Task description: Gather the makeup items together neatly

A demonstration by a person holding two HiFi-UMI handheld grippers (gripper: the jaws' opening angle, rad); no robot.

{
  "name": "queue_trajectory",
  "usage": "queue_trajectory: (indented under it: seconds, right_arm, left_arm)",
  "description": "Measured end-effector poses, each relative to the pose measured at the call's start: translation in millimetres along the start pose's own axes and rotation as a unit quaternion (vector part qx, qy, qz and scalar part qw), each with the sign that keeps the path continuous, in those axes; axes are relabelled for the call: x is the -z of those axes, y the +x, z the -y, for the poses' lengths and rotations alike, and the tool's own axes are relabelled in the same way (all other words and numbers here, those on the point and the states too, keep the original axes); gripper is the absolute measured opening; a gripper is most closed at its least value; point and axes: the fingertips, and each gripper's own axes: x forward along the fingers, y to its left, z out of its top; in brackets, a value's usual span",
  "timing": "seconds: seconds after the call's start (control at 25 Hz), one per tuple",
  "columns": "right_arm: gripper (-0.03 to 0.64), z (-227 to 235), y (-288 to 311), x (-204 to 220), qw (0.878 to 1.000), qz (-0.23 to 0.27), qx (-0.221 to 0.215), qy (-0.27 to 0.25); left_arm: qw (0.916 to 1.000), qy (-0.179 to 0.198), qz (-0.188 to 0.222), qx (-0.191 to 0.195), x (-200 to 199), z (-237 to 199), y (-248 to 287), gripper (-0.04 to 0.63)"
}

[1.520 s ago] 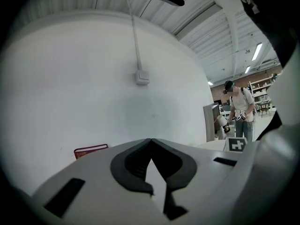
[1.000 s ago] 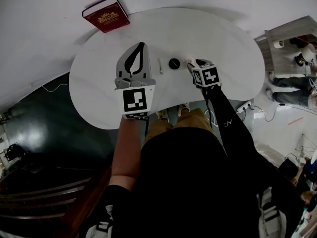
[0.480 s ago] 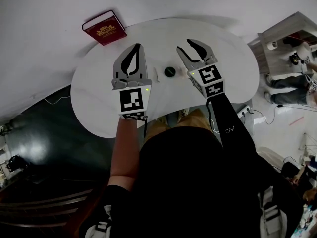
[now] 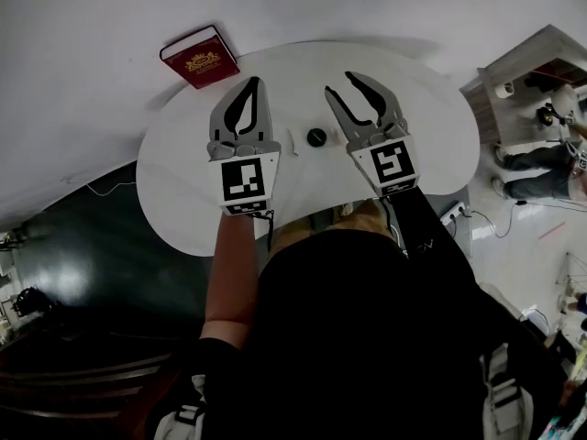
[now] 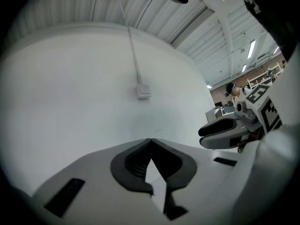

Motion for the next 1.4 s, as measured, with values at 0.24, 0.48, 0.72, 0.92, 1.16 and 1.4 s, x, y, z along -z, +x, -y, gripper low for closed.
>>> queue_trajectory:
  seconds: [0.24,0.48,0.72,0.92,1.16,1.4]
  right_arm:
    - [0.005,-5,-8,4,1.000,-0.012,-0.015,-0.008]
    - [0.005,-4,-13,7,1.000,-0.014,-0.006,0.002]
    - [0.005,-5,-14,10,1.000,-0.015,0.004,0.010]
    - [0.005,-4,-9,14,0.999,-0.027,0.016,0.020]
    - [0.005,-11,-3,14,0.999,-0.028,0.007,0.026]
    - [0.005,-16,3,13,0.999,-0.029,0.003,0.036]
  left_arm:
    - [1.0000,0.001,-0.003,0.000,2,4,-2,0.006]
    - [1.0000,0.002,-0.009,0.003,5,4,-5,0.006]
    - [0.9999,0.005,-0.006,0.011,4,7,-6,0.006]
    - [0.9998,0.006,-0.009,0.015,7,6,-6,0.006]
    - [0.9999,0.002,-0.009,0.012,8,0,-8,0.006]
    - [0.9999,-0.003,-0.009,0.011,8,-6,-10,0.006]
